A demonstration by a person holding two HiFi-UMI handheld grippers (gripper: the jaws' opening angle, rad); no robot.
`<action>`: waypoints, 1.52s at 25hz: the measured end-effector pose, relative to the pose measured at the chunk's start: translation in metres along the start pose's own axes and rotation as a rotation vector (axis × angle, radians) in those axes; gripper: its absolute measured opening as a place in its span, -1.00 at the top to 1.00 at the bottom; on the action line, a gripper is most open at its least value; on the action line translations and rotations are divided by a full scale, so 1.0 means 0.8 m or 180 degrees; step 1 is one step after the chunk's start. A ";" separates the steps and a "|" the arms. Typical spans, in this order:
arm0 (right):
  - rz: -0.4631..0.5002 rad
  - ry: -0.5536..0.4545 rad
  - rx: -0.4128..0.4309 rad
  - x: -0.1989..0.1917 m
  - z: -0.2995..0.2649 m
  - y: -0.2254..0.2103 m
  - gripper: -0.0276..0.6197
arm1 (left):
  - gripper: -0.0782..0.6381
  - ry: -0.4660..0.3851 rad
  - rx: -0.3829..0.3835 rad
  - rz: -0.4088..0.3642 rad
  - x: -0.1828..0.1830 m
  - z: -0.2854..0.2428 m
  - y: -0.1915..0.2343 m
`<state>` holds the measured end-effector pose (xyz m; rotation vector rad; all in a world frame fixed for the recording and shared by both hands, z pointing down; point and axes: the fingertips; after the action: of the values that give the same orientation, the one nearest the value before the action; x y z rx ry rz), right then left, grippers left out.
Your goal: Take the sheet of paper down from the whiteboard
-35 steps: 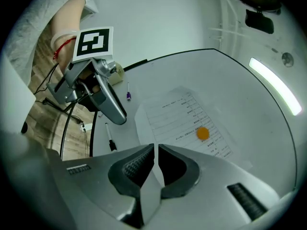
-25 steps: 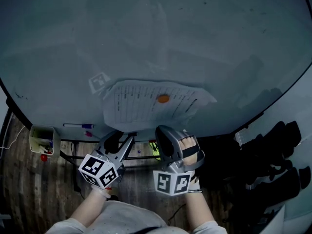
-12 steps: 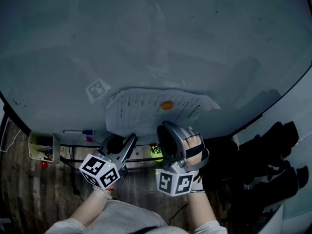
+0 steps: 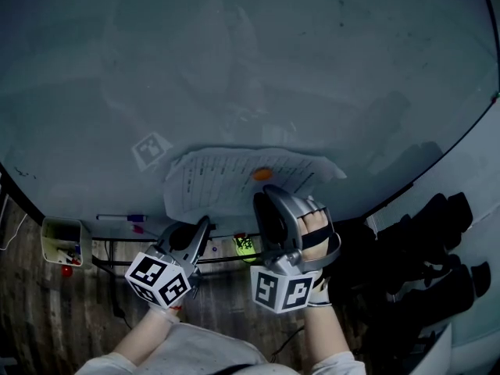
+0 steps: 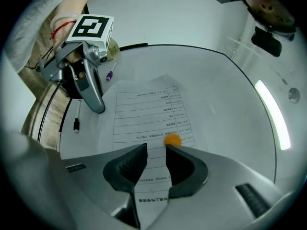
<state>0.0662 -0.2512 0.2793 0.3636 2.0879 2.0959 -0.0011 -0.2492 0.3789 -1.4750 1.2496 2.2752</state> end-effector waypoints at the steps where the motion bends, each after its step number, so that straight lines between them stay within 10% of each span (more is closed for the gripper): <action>1: 0.0017 0.0008 -0.0013 0.001 -0.001 -0.003 0.56 | 0.74 -0.0002 -0.0007 0.0006 0.000 0.000 0.000; 38: 0.0290 0.0144 0.0246 0.005 -0.027 -0.032 0.41 | 0.73 -0.0012 -0.0037 0.0020 0.001 -0.014 0.012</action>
<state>0.0552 -0.2706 0.2539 0.4334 2.2231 2.0960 0.0010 -0.2639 0.3817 -1.4721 1.2437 2.2920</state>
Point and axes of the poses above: the fingertips, and each gripper's own axes: z backward along the fingers, y to its left, x out of its top, and after that the axes turned 8 degrees about z, right-handed
